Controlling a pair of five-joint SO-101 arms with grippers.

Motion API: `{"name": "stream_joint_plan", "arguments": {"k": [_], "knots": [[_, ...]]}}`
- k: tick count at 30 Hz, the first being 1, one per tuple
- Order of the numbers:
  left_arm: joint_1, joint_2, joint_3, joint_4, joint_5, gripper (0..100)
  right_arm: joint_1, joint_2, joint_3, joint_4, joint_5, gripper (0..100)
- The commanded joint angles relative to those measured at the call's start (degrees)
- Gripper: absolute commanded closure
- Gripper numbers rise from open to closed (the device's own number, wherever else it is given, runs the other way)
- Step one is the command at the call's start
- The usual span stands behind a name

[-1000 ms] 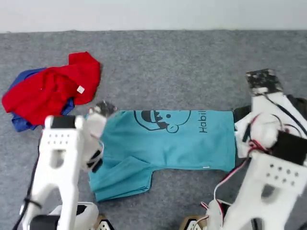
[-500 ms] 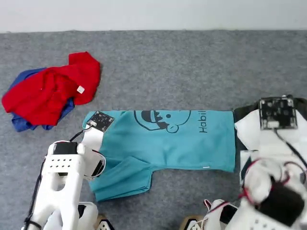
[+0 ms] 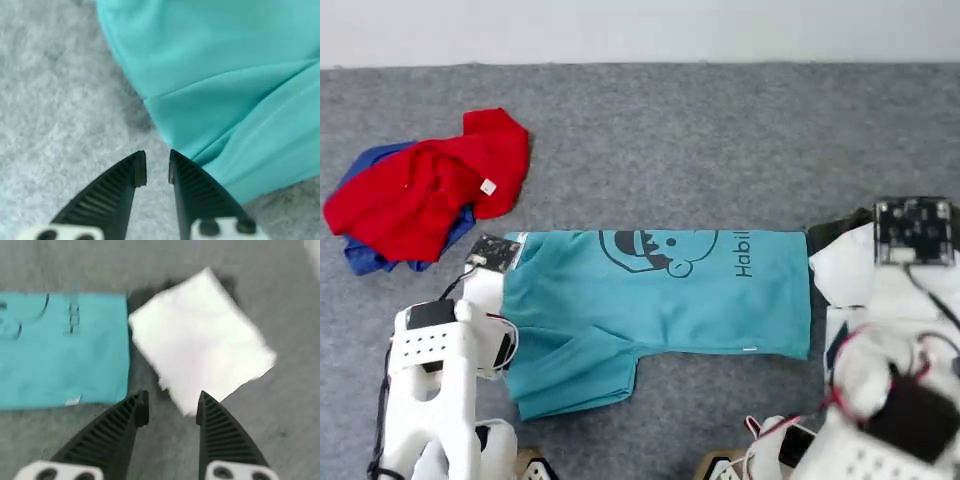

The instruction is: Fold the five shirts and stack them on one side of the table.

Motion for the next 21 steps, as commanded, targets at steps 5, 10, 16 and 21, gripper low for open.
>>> {"name": "stream_joint_plan", "arguments": {"k": [5, 10, 16, 21], "knots": [[-4.57, -1.14, 0.4, -1.05, 0.18, 92, 0.31, -3.65, 0.88, 1.89, -0.62, 83.1], [-4.57, -1.23, 0.4, -1.05, 0.09, 92, -3.12, -7.78, 4.92, 1.98, 0.44, 83.3], [-4.48, -1.23, 0.4, -0.97, -1.85, 92, -12.97, -3.38, 8.09, 1.71, 3.87, 83.3], [-4.57, -1.23, -1.98, -0.53, -2.02, 91, -13.05, 9.36, 3.08, 1.89, 2.55, 83.3]]}}
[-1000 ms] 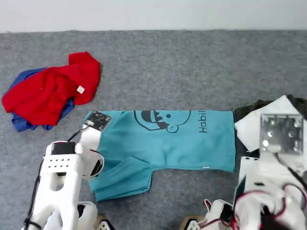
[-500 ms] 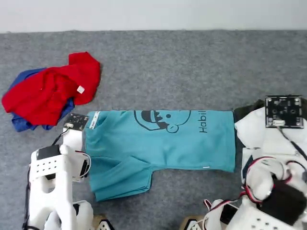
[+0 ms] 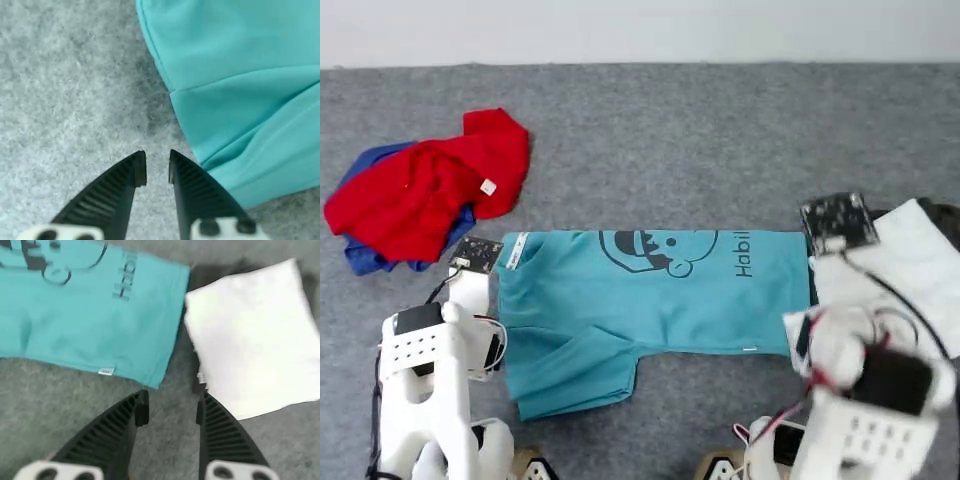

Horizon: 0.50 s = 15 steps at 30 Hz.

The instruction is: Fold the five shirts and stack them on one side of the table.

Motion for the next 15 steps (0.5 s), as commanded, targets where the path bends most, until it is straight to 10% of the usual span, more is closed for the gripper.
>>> {"name": "stream_joint_plan", "arguments": {"k": [1, 15], "knots": [[-0.18, -1.23, -4.18, 0.88, -1.14, 91, -0.57, 8.22, -5.89, 1.8, -1.67, 83.3], [-0.26, -0.79, -23.34, 19.43, -7.38, 91, -4.62, 31.34, -13.19, -9.36, -6.33, 83.3]]}}
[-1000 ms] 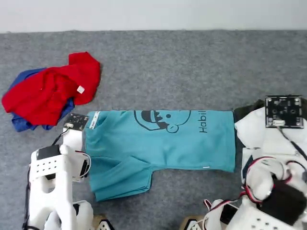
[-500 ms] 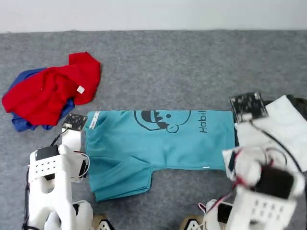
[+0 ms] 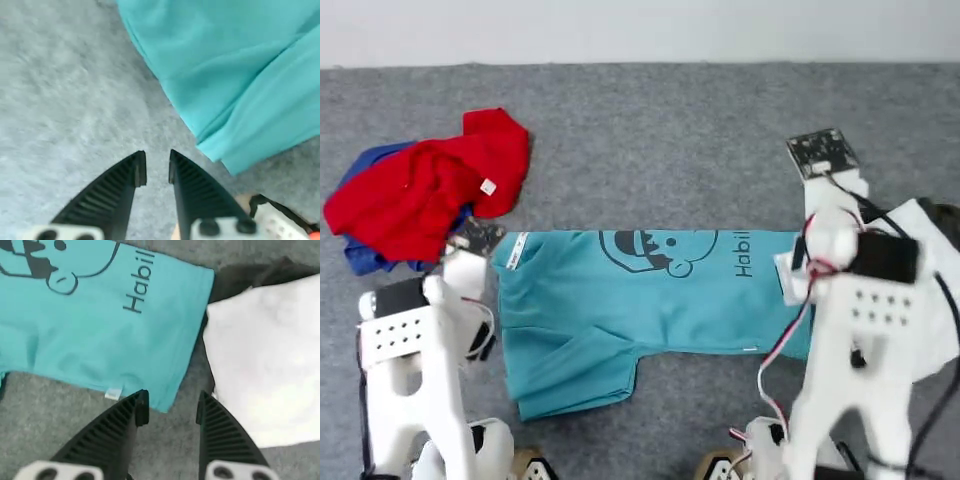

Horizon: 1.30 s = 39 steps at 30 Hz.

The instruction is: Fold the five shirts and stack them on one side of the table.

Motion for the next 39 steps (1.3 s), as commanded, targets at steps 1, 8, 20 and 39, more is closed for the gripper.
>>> {"name": "stream_joint_plan", "arguments": {"k": [1, 8, 20, 39], "knots": [[-0.18, -0.7, -8.57, 3.69, 2.55, 91, -0.4, 6.46, -2.11, -2.95, -2.29, 83.3], [-0.09, -1.14, -0.66, 3.16, 3.52, 92, -0.48, 10.95, -1.85, -3.03, -2.64, 83.3], [13.36, -0.79, 7.6, -3.34, 0.79, 92, -1.98, 10.95, 1.23, -5.93, -2.64, 83.3], [18.73, -0.79, 21.93, -21.98, 0.7, 92, 1.45, 10.59, 1.23, -5.58, -2.64, 83.3]]}}
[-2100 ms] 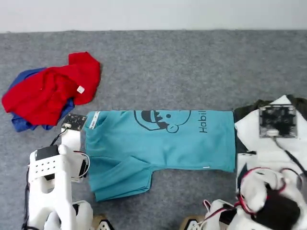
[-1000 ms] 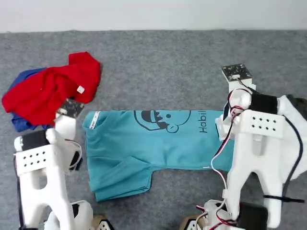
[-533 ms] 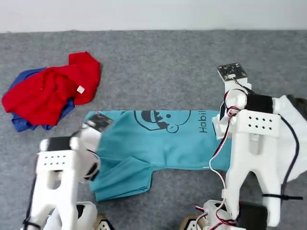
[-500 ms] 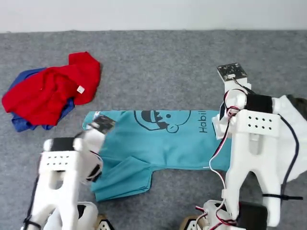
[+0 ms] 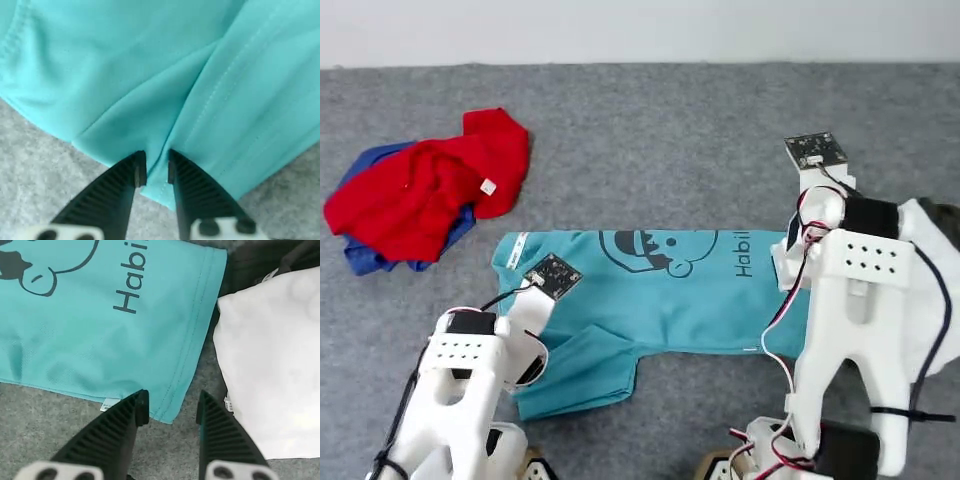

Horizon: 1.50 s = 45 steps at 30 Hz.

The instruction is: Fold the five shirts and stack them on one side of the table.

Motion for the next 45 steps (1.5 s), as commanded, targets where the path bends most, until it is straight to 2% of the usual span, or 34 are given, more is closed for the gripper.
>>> {"name": "stream_joint_plan", "arguments": {"k": [1, 6, 11, 15, 23, 27, 30, 33, 37, 40, 45], "knots": [[0.7, -0.7, -0.31, 0.26, -0.62, 92, 0.75, -0.57, -0.26, -0.31, -0.53, 83.3], [0.79, -0.7, -0.48, 0.44, -3.52, 99, 0.75, -0.48, -0.26, -0.48, -0.53, 83.3], [0.79, -1.05, -0.57, 2.02, -8.53, 99, 0.75, -0.31, -0.26, -0.48, -0.53, 83.3], [0.79, -1.05, -1.89, 2.55, -8.62, 99, 0.57, -0.22, -0.26, -0.48, -0.53, 83.3], [0.53, -0.88, -9.01, 12.48, -8.53, 99, 0.57, -0.22, -0.26, -0.48, -0.53, 83.3], [0.26, -0.7, -8.84, 12.92, -8.44, 98, 0.48, -0.22, -0.26, -0.48, -0.53, 83.3], [0.35, -0.7, -8.92, 12.92, -7.38, 91, 0.48, -0.22, -0.26, -0.48, -0.53, 83.3], [0.44, -0.62, -8.31, 11.78, -3.08, 86, 0.48, -0.22, -0.26, -0.48, -0.53, 83.3], [0.62, -0.62, -6.29, 9.32, -3.16, 86, 0.48, -0.22, -0.26, -0.48, -0.53, 83.3], [0.35, -0.62, -3.21, 4.57, -3.16, 86, 0.48, -0.22, -0.26, -0.48, -0.53, 83.3], [0.35, -0.7, 2.15, -5.45, -3.16, 95, 0.57, -0.22, -0.26, -0.48, -0.53, 83.3]]}}
